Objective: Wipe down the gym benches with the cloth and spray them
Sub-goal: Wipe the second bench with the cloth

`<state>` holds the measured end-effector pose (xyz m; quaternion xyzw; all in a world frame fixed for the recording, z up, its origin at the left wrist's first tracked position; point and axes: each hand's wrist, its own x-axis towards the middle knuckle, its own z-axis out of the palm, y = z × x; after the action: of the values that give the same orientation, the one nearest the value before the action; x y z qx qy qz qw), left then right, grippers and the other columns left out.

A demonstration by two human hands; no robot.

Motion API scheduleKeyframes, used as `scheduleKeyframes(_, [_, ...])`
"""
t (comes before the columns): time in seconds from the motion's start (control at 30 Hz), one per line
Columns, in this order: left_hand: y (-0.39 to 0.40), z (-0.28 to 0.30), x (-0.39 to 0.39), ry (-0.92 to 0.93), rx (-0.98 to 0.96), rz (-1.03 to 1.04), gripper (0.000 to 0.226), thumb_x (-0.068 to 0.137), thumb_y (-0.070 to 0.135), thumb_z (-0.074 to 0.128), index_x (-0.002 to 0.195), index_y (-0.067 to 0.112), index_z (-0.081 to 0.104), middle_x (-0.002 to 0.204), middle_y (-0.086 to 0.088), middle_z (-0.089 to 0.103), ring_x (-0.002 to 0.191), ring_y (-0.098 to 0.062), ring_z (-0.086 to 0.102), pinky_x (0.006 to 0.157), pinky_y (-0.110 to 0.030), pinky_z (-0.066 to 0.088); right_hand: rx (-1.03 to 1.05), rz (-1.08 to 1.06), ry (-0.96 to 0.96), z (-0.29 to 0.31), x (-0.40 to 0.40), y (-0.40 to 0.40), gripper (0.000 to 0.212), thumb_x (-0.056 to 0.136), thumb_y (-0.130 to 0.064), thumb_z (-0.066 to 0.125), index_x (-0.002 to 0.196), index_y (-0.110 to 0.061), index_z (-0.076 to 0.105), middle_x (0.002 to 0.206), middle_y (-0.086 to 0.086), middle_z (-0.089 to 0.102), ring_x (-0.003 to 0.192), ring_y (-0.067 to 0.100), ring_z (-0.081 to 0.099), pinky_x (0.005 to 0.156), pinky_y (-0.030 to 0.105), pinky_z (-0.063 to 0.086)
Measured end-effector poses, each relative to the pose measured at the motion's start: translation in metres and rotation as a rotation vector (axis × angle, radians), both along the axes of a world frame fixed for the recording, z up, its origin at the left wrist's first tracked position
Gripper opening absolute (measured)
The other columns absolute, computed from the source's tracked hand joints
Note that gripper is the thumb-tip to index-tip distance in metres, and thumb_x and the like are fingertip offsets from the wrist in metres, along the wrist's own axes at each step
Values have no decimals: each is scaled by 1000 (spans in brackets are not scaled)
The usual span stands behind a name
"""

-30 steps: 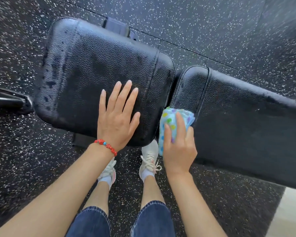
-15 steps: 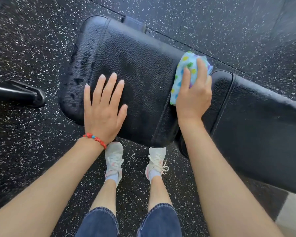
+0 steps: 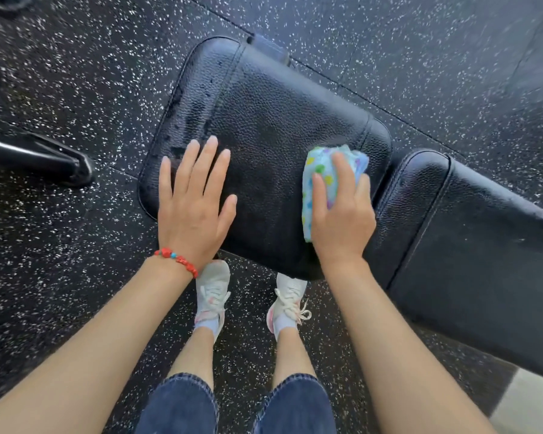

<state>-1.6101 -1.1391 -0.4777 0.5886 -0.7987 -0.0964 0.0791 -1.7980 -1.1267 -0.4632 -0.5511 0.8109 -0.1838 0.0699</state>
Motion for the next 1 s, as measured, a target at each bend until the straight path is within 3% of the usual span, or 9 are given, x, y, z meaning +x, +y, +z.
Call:
scheduleKeyframes(0.07, [-3,-2,10,-10,-9,13,54,92,29,43,141,7,36,149,-13,33,138,-31,24,112,-52,13,-13,24,49,0,-5,-30,36,87,-33,52,115,-14,62,87,17,60,68,32,61,49,31,47])
scheduleKeyframes(0.2, [-4,-5,15,1,-22,-6,55,93,30,42,142,8,35,149,-12,33,138,-31,24,112,-50,13,54,-76,17,2,-11,-77,39,92,-37,47,127,-19,53,104,16,58,90,32,58,68,35,40])
scheduleKeyframes(0.33, [-4,-6,14,-1,-27,4,54,93,30,41,141,7,37,149,-12,35,137,-31,26,112,-52,15,-96,-37,112,-5,14,-36,36,88,-34,51,116,-13,61,81,14,60,64,29,60,50,31,42])
scheduleKeyframes(0.5, [-5,-4,17,64,-12,-7,52,93,29,41,140,6,39,148,-13,35,137,-31,26,111,-53,18,4,195,54,-5,59,50,32,95,-35,43,120,-16,50,72,8,53,54,21,52,45,29,45])
scheduleKeyframes(0.63, [-6,-2,22,133,-2,-5,51,94,27,40,140,5,39,148,-15,35,138,-31,25,112,-50,16,-28,216,84,-5,52,16,32,94,-37,45,115,-15,56,74,10,55,55,23,54,45,28,41])
scheduleKeyframes(0.73, [-9,-2,32,153,13,66,51,94,26,39,140,4,37,148,-16,33,138,-32,24,112,-51,15,-60,86,72,-4,51,-46,34,87,-35,54,113,-15,63,81,13,61,60,27,59,45,25,38])
scheduleKeyframes(0.87, [-12,-6,48,207,64,143,52,95,26,38,141,3,34,149,-17,32,138,-32,23,112,-51,20,-11,-27,10,-2,56,-105,38,90,-38,51,123,-20,56,96,13,60,78,28,59,60,25,28])
scheduleKeyframes(1.0, [-11,-12,54,256,81,116,51,97,26,36,143,3,32,149,-18,31,137,-33,29,109,-51,29,-115,56,83,-6,74,-70,37,87,-35,51,116,-15,62,83,14,61,62,28,59,46,27,41])
